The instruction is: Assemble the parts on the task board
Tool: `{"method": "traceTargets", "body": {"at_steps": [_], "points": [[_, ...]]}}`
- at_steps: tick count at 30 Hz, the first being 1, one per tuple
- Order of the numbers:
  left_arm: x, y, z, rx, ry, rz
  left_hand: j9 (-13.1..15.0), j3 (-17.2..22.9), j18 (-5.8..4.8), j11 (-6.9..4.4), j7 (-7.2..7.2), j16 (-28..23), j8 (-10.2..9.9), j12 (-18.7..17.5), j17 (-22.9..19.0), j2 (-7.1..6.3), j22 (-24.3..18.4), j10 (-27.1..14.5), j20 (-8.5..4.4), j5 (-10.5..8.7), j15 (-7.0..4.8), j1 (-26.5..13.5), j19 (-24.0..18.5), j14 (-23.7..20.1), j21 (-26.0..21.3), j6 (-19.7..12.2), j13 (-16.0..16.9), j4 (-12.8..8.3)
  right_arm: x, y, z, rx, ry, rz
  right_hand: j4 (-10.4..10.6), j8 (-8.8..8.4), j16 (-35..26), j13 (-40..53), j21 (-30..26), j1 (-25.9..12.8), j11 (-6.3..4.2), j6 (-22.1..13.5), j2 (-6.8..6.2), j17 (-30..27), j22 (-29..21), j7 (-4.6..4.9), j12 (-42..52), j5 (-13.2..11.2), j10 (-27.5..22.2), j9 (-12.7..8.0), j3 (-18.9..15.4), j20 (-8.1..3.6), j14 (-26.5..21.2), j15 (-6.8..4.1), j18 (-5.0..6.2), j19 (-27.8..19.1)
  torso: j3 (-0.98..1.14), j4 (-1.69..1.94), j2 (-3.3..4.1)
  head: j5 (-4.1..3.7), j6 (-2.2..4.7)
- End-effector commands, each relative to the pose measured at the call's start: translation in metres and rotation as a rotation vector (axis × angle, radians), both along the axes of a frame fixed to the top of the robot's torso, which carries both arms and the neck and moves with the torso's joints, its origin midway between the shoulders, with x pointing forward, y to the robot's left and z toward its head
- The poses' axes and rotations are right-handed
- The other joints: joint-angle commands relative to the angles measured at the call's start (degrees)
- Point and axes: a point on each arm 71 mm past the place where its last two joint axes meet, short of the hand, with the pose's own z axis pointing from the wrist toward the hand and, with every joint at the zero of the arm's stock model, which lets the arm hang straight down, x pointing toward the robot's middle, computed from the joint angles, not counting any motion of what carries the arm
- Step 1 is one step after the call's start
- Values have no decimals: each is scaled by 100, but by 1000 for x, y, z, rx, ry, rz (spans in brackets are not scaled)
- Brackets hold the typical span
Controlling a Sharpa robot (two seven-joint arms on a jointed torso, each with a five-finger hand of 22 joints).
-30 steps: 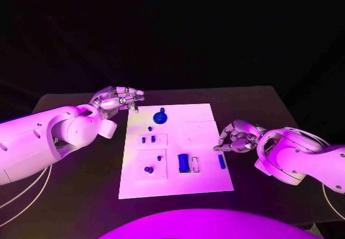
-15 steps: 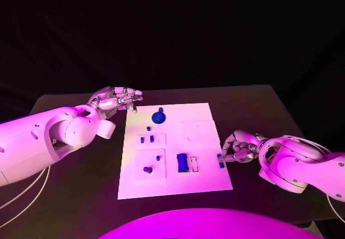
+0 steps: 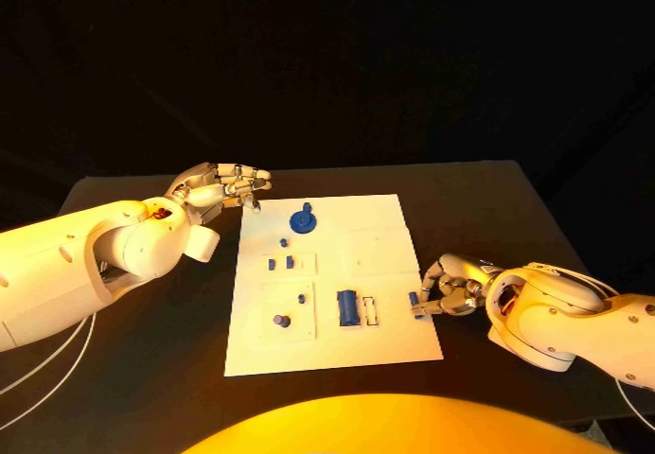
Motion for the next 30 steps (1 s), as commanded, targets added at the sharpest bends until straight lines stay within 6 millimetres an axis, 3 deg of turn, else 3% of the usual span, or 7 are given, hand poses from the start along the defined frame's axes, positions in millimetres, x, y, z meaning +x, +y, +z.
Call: {"method": "traceTargets", "body": {"at_steps": [1,14,18,26,30], "points": [[-1,-2,1,-15,-4,-13,6,-10,85,-6,150,-11,29,36,-8,36,-4,-34,-12,21,30,-15,38,-1,-18,-56,-5,13,0,0,-3,-48,-10,34,-7,21,19,802,26,-16,6,53,-3,875,1456,8,-30,-14,126,10,45,24,488,28,-88,542,-3,-4,1,6,-6],[-1,-1,1,-14,1,-17,6,-10,85,-6,151,-11,32,38,-9,37,-6,-36,-12,21,30,-16,39,-1,-20,-58,-6,15,1,15,-16,-72,-23,64,-30,21,19,804,30,120,-28,99,48,877,1457,-29,-31,16,132,47,154,1,488,-2,-89,543,6,1,0,26,-10],[-1,0,1,-13,2,-16,6,-10,85,-6,151,-11,32,38,-9,37,-6,-36,-12,21,30,-16,39,-1,-20,-58,-6,15,1,17,-17,-73,-23,69,-47,0,18,806,36,232,-40,101,60,879,1458,-42,-32,79,133,58,231,-11,489,-15,-90,545,-4,-2,-1,24,-10],[-1,0,1,-13,3,-18,6,-10,85,-6,151,-11,32,38,-9,37,-6,-36,-12,21,30,-16,39,-1,-20,-58,-6,15,2,21,-18,-80,-20,81,-92,-99,18,816,45,701,-71,149,-10,885,1461,-70,-32,181,134,62,724,-45,490,-45,-92,548,-8,2,-4,22,-18],[-1,0,1,-13,4,-18,6,-10,85,-6,151,-11,32,38,-9,37,-6,-36,-12,21,30,-16,39,-1,-20,-58,-6,15,2,23,-19,-91,-21,87,-189,-179,17,820,60,1054,-88,218,-70,888,1465,-89,-42,253,126,47,1267,-66,490,-66,-95,553,-5,2,-4,30,-22]]}}
